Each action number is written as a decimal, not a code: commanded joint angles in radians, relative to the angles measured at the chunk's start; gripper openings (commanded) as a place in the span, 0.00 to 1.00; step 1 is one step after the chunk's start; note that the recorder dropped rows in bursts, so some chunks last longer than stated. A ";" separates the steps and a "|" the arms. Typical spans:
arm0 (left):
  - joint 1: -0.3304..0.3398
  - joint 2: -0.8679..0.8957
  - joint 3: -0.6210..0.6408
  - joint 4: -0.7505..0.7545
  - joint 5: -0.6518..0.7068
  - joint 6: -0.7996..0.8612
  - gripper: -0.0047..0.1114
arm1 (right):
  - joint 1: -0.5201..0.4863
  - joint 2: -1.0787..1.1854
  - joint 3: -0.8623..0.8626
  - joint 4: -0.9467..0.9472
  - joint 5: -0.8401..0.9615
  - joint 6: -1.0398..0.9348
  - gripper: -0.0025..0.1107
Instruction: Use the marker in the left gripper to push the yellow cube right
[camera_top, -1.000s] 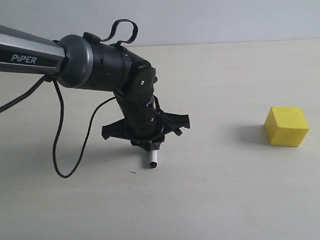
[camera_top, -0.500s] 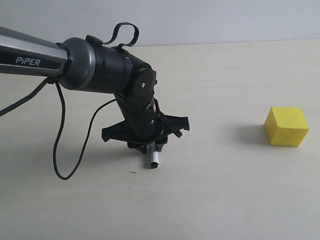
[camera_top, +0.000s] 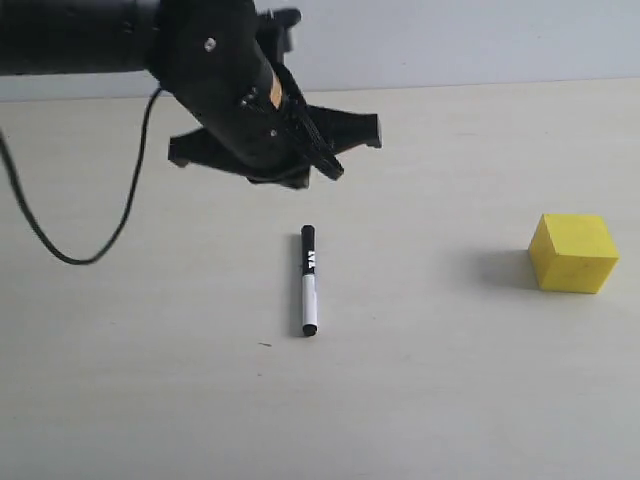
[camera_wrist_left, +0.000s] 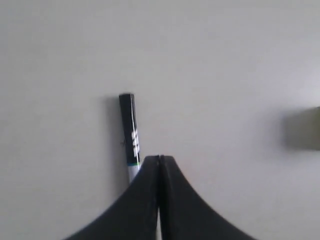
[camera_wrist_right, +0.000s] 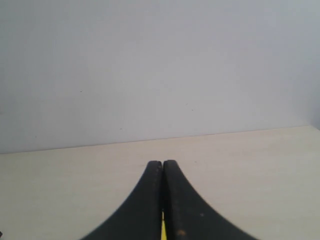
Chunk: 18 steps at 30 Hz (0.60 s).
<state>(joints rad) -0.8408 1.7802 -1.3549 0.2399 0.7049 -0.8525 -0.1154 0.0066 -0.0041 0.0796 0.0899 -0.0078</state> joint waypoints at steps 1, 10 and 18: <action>-0.162 -0.215 0.188 0.446 -0.071 -0.306 0.04 | -0.007 -0.007 0.004 0.000 -0.002 0.001 0.02; -0.623 -0.584 0.596 1.249 -0.184 -1.095 0.04 | -0.007 -0.007 0.004 0.000 -0.002 0.001 0.02; -0.727 -0.657 0.652 1.248 -0.300 -1.091 0.04 | -0.007 -0.007 0.004 0.000 -0.002 0.001 0.02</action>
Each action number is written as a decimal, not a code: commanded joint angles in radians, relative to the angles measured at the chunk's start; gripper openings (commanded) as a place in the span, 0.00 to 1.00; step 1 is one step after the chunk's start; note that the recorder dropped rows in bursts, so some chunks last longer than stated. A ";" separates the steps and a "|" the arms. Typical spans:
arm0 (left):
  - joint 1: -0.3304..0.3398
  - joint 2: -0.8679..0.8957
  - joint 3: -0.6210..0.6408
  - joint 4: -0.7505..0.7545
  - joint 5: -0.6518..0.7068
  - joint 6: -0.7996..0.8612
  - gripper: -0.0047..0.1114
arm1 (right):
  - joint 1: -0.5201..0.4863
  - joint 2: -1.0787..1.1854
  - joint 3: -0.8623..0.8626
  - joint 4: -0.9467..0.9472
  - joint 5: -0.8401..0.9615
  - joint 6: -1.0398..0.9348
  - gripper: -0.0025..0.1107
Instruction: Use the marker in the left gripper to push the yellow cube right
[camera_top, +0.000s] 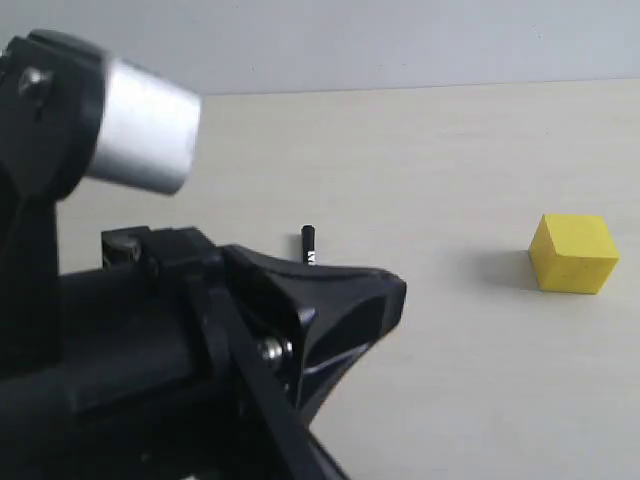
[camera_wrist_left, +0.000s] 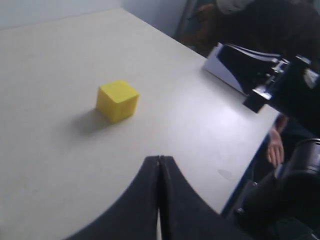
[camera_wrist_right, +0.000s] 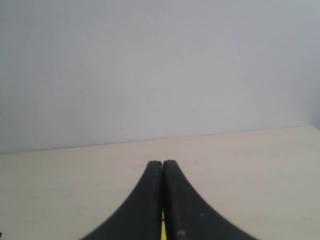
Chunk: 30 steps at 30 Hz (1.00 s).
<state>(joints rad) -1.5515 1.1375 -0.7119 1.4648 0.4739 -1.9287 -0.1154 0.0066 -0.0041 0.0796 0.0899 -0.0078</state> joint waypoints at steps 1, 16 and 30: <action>-0.017 -0.014 0.010 0.025 -0.081 -0.014 0.04 | -0.007 -0.007 0.004 0.000 -0.002 0.001 0.02; -0.013 -0.045 0.010 -0.056 0.409 -0.170 0.04 | -0.007 -0.007 0.004 0.000 -0.002 0.001 0.02; 0.347 -0.105 0.017 -0.289 0.207 0.078 0.04 | -0.007 -0.007 0.004 0.000 -0.002 0.001 0.02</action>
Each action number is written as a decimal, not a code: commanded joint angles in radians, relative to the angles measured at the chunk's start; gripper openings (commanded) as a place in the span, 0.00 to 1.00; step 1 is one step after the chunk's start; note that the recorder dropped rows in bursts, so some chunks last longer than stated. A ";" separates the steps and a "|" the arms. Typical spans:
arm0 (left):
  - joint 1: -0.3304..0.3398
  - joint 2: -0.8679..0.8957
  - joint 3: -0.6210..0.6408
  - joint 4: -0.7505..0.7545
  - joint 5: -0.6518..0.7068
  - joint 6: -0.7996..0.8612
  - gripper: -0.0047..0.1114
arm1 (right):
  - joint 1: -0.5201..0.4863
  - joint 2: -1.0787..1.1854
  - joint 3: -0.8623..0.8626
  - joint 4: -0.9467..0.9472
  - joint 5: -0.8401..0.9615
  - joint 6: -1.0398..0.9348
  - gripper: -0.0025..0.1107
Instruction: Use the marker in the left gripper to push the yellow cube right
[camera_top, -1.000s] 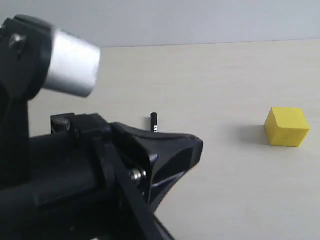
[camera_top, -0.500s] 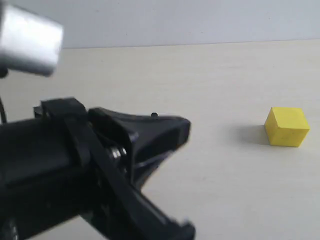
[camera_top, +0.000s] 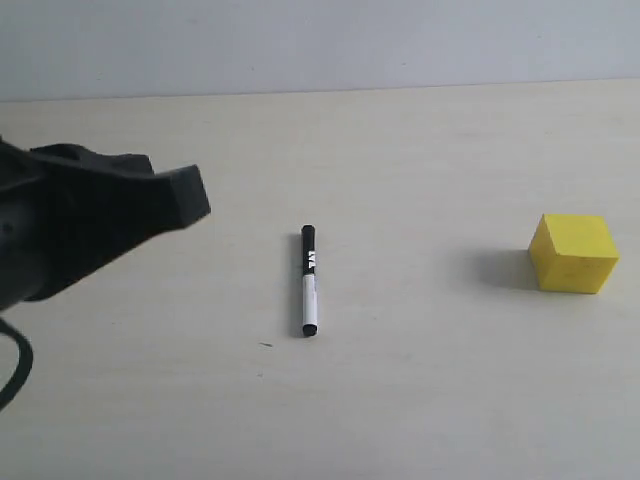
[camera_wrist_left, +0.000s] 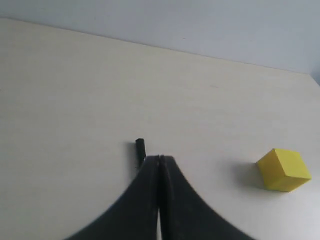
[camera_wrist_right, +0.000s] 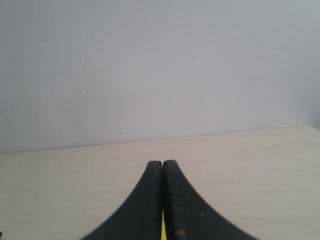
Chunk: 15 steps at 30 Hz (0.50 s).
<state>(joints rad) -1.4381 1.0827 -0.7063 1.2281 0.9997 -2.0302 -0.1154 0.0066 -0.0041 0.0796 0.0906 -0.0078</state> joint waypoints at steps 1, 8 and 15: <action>0.308 -0.069 0.020 -0.095 -0.416 0.260 0.04 | -0.007 -0.007 0.004 0.000 -0.003 0.001 0.02; 0.847 -0.331 0.230 -0.582 -0.861 0.743 0.04 | -0.007 -0.007 0.004 -0.002 -0.003 0.001 0.02; 1.072 -0.769 0.484 -0.668 -0.819 0.734 0.04 | -0.007 -0.007 0.004 0.000 -0.003 0.001 0.02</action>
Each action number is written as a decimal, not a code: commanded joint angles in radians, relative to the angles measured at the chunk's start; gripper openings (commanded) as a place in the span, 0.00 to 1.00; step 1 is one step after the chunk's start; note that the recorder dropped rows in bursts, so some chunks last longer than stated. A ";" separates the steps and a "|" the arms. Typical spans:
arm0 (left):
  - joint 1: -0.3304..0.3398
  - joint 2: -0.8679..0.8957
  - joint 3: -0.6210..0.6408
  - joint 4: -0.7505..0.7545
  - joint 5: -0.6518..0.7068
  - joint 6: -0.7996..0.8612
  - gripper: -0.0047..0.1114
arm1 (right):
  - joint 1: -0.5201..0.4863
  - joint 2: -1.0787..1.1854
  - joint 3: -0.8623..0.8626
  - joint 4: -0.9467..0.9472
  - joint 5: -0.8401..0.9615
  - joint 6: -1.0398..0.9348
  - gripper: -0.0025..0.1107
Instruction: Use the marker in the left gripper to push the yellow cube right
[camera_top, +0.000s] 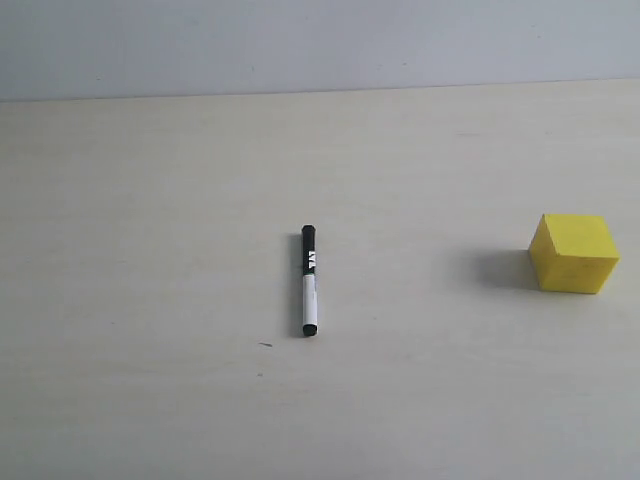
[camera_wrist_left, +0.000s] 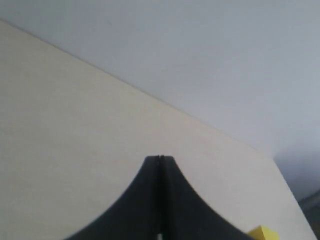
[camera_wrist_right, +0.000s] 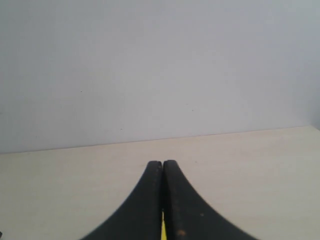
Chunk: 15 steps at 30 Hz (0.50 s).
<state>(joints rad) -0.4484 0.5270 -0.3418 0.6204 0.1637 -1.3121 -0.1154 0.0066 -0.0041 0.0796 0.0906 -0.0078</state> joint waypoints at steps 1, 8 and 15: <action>0.102 -0.278 0.148 -0.073 0.033 0.016 0.04 | -0.007 -0.007 0.004 0.000 -0.003 0.001 0.02; 0.216 -0.527 0.276 -0.109 0.067 0.028 0.04 | -0.007 -0.007 0.004 0.000 -0.003 0.001 0.02; 0.279 -0.527 0.295 -0.093 0.073 0.070 0.04 | -0.007 -0.007 0.004 0.000 -0.003 0.001 0.02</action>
<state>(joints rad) -0.1756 0.0059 -0.0511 0.5157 0.2365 -1.2654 -0.1154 0.0066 -0.0041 0.0796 0.0906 -0.0078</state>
